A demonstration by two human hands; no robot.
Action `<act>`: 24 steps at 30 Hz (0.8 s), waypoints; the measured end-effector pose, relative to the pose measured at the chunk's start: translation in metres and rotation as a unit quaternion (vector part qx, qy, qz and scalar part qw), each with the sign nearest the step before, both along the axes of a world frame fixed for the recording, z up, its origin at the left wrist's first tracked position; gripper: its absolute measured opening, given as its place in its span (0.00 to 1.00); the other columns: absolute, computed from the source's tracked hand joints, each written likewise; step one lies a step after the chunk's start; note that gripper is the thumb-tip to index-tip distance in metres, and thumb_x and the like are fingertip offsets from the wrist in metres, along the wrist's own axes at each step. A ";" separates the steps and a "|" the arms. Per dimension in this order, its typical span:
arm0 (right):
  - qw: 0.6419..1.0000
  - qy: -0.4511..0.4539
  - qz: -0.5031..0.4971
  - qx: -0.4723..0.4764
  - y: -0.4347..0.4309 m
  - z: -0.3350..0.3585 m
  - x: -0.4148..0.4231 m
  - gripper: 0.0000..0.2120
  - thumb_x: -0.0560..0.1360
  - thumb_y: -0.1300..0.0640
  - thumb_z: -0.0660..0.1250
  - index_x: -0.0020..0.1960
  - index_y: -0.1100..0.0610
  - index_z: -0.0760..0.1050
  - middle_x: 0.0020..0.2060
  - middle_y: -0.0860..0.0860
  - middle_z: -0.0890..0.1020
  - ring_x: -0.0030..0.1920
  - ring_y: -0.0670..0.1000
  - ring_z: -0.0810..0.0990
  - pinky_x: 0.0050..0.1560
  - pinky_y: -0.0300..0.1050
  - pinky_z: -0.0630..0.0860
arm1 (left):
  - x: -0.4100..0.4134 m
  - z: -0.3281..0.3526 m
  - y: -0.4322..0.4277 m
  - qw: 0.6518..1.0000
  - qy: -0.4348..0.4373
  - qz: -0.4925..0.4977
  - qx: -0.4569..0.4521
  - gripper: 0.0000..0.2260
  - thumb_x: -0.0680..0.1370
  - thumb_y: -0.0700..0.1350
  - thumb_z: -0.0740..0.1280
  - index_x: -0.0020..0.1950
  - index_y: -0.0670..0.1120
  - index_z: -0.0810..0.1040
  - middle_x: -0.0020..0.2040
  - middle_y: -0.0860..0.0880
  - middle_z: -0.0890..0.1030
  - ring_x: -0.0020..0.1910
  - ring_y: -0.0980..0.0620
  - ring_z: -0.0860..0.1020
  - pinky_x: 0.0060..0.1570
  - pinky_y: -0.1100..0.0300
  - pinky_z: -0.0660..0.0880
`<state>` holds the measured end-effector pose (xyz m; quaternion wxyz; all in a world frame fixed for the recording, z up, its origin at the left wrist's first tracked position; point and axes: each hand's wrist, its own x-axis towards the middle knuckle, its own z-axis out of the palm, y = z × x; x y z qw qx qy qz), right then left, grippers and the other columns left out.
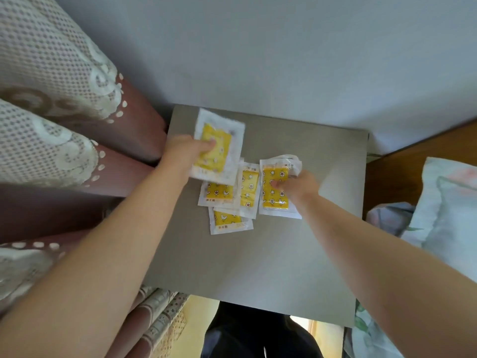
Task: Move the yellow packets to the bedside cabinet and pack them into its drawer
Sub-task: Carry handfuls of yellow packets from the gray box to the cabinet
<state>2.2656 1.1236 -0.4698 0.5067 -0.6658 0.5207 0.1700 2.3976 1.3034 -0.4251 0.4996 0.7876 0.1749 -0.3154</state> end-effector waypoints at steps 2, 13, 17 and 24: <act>1.000 0.005 0.008 -0.001 0.000 0.002 0.000 0.10 0.69 0.56 0.76 0.44 0.55 0.76 0.40 0.52 0.79 0.44 0.53 0.79 0.48 0.47 0.77 | -0.031 -0.025 0.004 0.992 0.005 -0.084 0.097 0.06 0.72 0.44 0.74 0.40 0.47 0.79 0.48 0.42 0.83 0.47 0.44 0.82 0.52 0.49 0.79; 1.000 -0.015 -0.016 -0.010 0.003 -0.003 -0.003 0.09 0.68 0.58 0.77 0.43 0.55 0.77 0.43 0.54 0.83 0.45 0.54 0.82 0.52 0.50 0.79 | -0.074 -0.046 -0.017 0.947 -0.119 -0.120 0.271 0.41 0.65 0.49 0.79 0.72 0.45 0.61 0.63 0.45 0.74 0.62 0.42 0.72 0.59 0.49 0.73; 1.000 -0.018 -0.011 -0.017 0.004 -0.002 -0.004 0.10 0.68 0.58 0.77 0.45 0.56 0.78 0.45 0.55 0.83 0.47 0.55 0.83 0.53 0.52 0.79 | -0.070 -0.048 -0.015 0.916 -0.138 -0.187 0.326 0.27 0.69 0.53 0.76 0.63 0.45 0.72 0.62 0.45 0.74 0.62 0.44 0.70 0.57 0.53 0.70; 1.000 -0.021 -0.006 -0.022 0.004 -0.002 -0.004 0.09 0.69 0.57 0.76 0.42 0.55 0.76 0.42 0.53 0.81 0.47 0.55 0.82 0.51 0.50 0.79 | -0.062 -0.050 -0.013 0.940 -0.083 -0.157 0.291 0.37 0.62 0.53 0.81 0.64 0.44 0.68 0.62 0.45 0.74 0.62 0.44 0.72 0.58 0.50 0.74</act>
